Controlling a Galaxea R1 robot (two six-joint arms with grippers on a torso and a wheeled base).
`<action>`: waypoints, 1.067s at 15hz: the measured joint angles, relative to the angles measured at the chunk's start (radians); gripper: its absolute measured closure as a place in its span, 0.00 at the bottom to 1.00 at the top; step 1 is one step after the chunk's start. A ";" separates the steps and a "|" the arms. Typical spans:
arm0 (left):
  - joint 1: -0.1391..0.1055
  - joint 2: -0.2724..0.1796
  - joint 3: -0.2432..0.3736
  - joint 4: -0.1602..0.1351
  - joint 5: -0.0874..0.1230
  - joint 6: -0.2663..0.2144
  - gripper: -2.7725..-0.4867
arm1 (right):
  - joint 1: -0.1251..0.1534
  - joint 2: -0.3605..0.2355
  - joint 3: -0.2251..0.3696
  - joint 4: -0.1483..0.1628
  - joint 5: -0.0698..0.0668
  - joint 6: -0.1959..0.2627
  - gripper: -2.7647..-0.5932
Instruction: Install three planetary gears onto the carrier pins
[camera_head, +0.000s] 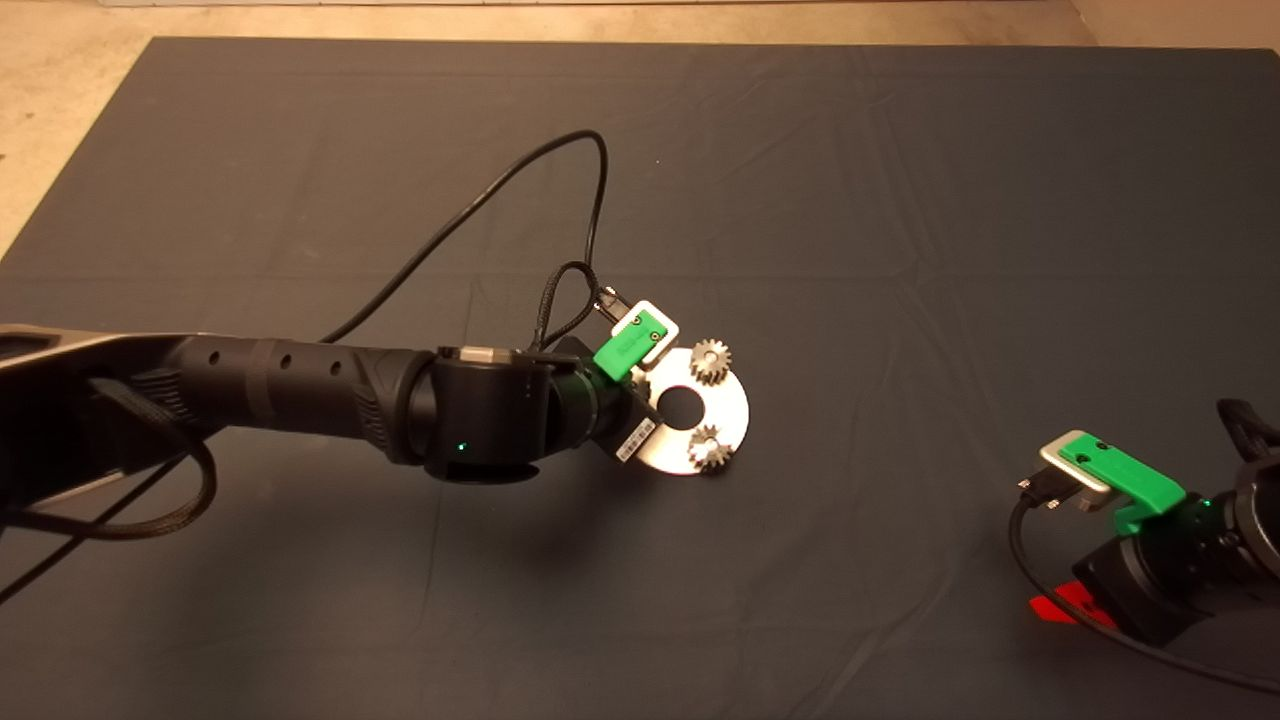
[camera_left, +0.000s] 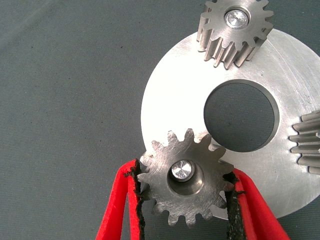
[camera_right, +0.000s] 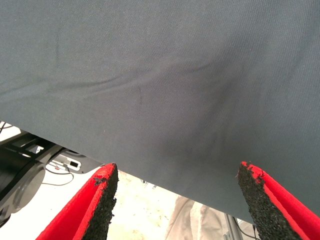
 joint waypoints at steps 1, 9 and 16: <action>0.001 0.000 0.000 0.001 0.000 0.001 0.90 | 0.000 0.000 0.000 0.000 0.000 0.000 0.46; 0.014 0.000 0.000 0.017 0.002 0.024 0.90 | 0.000 0.000 0.000 0.000 0.000 0.000 0.46; 0.019 0.001 0.000 0.023 0.003 0.032 0.91 | 0.000 0.000 0.000 0.000 0.000 0.000 0.46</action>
